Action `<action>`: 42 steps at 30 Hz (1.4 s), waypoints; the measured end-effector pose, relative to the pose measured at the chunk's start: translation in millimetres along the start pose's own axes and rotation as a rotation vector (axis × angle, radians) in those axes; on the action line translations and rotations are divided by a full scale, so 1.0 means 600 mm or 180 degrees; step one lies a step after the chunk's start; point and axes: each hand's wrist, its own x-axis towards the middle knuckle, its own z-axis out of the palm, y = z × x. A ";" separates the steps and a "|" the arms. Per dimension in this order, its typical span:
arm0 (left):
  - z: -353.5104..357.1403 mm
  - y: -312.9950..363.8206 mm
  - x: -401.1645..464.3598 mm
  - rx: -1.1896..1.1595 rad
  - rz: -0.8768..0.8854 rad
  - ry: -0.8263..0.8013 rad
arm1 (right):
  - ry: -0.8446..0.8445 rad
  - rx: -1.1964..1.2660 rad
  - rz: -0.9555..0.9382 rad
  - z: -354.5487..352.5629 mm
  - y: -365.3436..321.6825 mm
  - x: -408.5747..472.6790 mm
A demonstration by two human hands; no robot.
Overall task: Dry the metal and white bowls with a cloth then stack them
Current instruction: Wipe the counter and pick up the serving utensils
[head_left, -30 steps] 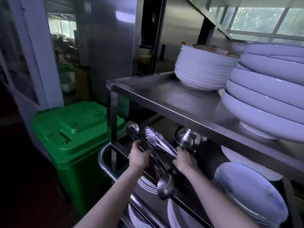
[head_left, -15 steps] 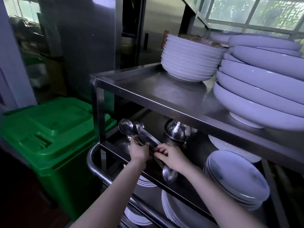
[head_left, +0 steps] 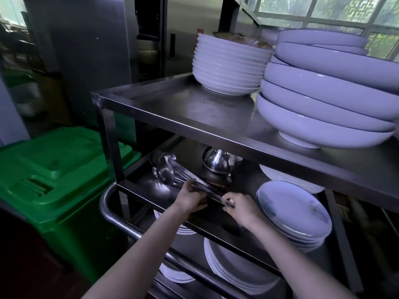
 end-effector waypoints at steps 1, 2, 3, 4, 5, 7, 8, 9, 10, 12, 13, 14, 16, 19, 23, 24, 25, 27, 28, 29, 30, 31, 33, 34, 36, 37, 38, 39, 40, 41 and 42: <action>-0.005 0.000 -0.001 0.0201 -0.0014 0.0000 | 0.0051 -0.0017 0.0005 0.002 0.004 0.000; -0.011 0.000 -0.001 0.0382 0.0014 0.0065 | 0.0093 -0.0017 -0.0001 0.004 0.005 0.000; -0.018 0.000 -0.002 0.0596 0.0098 0.0178 | 0.0120 0.0000 -0.0001 0.007 0.004 0.000; -0.027 -0.001 -0.002 0.0854 0.0241 0.0330 | 0.0142 0.0028 -0.0007 0.009 0.002 -0.001; -0.035 0.002 -0.005 0.1165 0.0410 0.0487 | 0.0148 0.0060 -0.0021 0.012 0.000 -0.001; -0.055 0.005 -0.010 0.1870 0.0762 0.0745 | 0.0123 0.0144 -0.0090 0.018 -0.003 0.000; -0.064 0.007 -0.013 0.2264 0.0928 0.0867 | 0.0089 0.0182 -0.0136 0.021 -0.005 0.000; -0.073 0.010 -0.016 0.2615 0.1079 0.0990 | 0.0046 0.0209 -0.0184 0.023 -0.008 0.000; -0.081 0.011 -0.018 0.2849 0.1250 0.1107 | 0.0025 0.0223 -0.0251 0.025 -0.010 0.000; -0.095 0.009 -0.021 0.3162 0.1574 0.1302 | 0.0064 0.0204 -0.0402 0.030 -0.014 0.003; -0.102 0.006 -0.021 0.3329 0.1680 0.1420 | 0.0105 0.0216 -0.0462 0.033 -0.017 0.005; -0.111 0.002 -0.020 0.3499 0.1744 0.1573 | 0.0176 0.0267 -0.0515 0.036 -0.020 0.006; -0.128 -0.005 -0.020 0.3741 0.1742 0.1820 | 0.0377 0.0412 -0.0634 0.045 -0.030 0.007; -0.144 -0.006 -0.019 0.3691 0.1360 0.1501 | 0.0599 0.0526 -0.0891 0.066 -0.045 0.010; -0.152 -0.003 -0.017 0.3408 0.1229 0.1089 | 0.0572 0.0669 -0.0953 0.073 -0.050 0.012; -0.153 0.001 -0.018 0.3423 0.1223 0.1023 | 0.0516 0.0653 -0.0942 0.071 -0.045 0.013; -0.154 0.006 -0.018 0.3508 0.1215 0.0958 | 0.0447 0.0569 -0.0914 0.067 -0.039 0.013; -0.156 0.017 -0.020 0.3707 0.1226 0.0896 | 0.0350 0.0265 -0.0814 0.059 -0.026 0.013; -0.158 0.020 -0.020 0.3759 0.1249 0.0903 | 0.0305 0.0164 -0.0748 0.056 -0.021 0.014; -0.159 0.021 -0.020 0.3781 0.1274 0.0910 | 0.0235 0.0125 -0.0685 0.052 -0.018 0.013; -0.159 0.019 -0.022 0.3791 0.1292 0.0913 | 0.0178 0.0136 -0.0660 0.051 -0.017 0.011; -0.159 0.015 -0.024 0.3806 0.1294 0.0911 | 0.0140 0.0160 -0.0661 0.050 -0.017 0.008; -0.158 0.007 -0.029 0.3895 0.1280 0.0920 | 0.0159 0.0151 -0.0736 0.050 -0.018 0.001; -0.156 0.003 -0.033 0.3974 0.1277 0.0925 | 0.0180 0.0123 -0.0785 0.051 -0.016 -0.002; -0.153 -0.006 -0.041 0.4071 0.1311 0.0952 | 0.0213 0.0067 -0.0845 0.052 -0.011 -0.010; -0.151 -0.009 -0.045 0.4103 0.1338 0.0963 | 0.0267 0.0046 -0.0873 0.051 -0.009 -0.014; -0.150 -0.011 -0.049 0.4137 0.1363 0.0961 | 0.0358 0.0046 -0.0917 0.051 -0.005 -0.016; -0.147 -0.013 -0.053 0.4167 0.1373 0.0950 | 0.0455 0.0049 -0.0942 0.050 -0.002 -0.017; -0.145 -0.016 -0.058 0.4187 0.1396 0.0934 | 0.0553 0.0081 -0.0974 0.049 0.002 -0.018; -0.142 -0.016 -0.064 0.4192 0.1384 0.0950 | 0.0610 0.0087 -0.0990 0.046 0.004 -0.021; -0.138 -0.017 -0.071 0.4198 0.1373 0.0966 | 0.0640 0.0076 -0.1023 0.044 0.006 -0.024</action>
